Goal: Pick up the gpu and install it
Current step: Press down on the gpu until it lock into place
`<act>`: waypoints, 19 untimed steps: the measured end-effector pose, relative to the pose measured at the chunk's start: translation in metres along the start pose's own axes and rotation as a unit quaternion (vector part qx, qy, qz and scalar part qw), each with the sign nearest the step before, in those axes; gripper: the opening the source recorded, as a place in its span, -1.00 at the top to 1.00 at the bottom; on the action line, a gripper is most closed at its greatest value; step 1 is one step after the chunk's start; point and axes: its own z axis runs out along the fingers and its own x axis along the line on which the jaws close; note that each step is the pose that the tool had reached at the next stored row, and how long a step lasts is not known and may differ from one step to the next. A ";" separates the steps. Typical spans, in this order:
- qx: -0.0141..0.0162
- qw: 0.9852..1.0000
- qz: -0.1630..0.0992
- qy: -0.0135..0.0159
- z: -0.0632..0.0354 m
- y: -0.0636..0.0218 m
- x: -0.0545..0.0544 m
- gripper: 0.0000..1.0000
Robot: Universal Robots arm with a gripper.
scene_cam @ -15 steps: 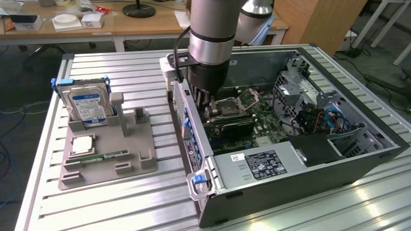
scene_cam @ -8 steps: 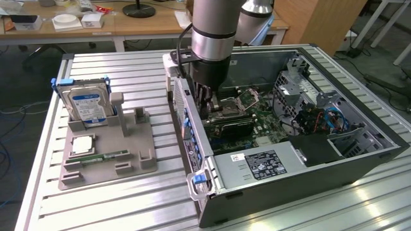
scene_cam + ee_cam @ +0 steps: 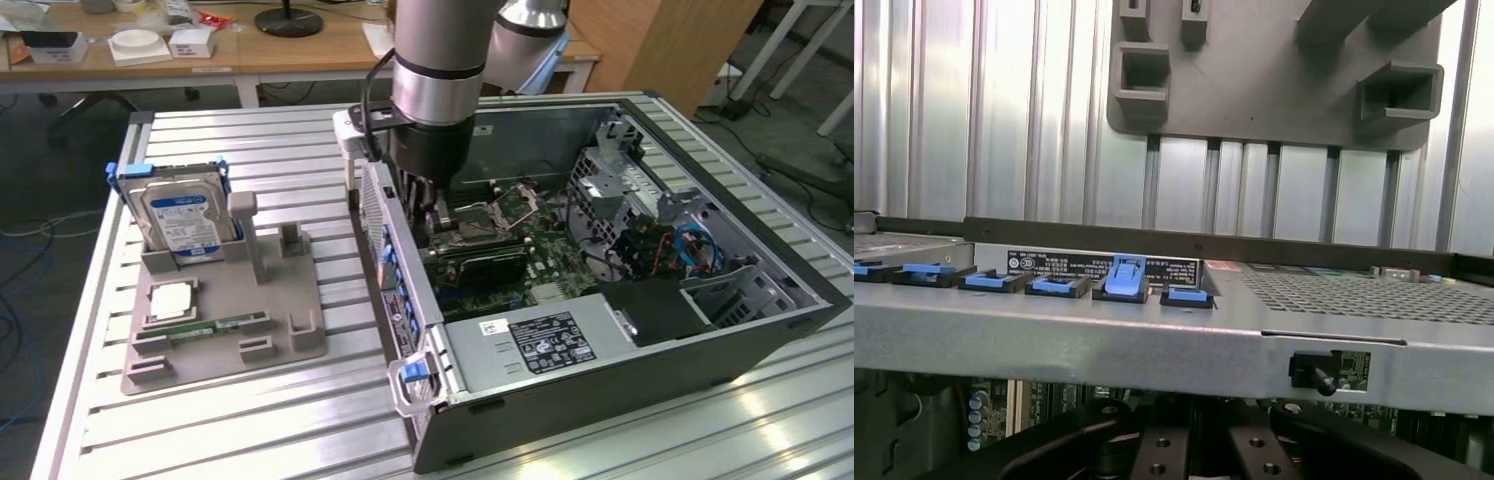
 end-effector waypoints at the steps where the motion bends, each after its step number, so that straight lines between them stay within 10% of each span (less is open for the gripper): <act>1: 0.000 1.000 0.000 0.000 0.0000 0.0008 0.000 0.80; 19: 0.000 1.000 0.000 0.000 0.0001 0.0043 0.004 0.80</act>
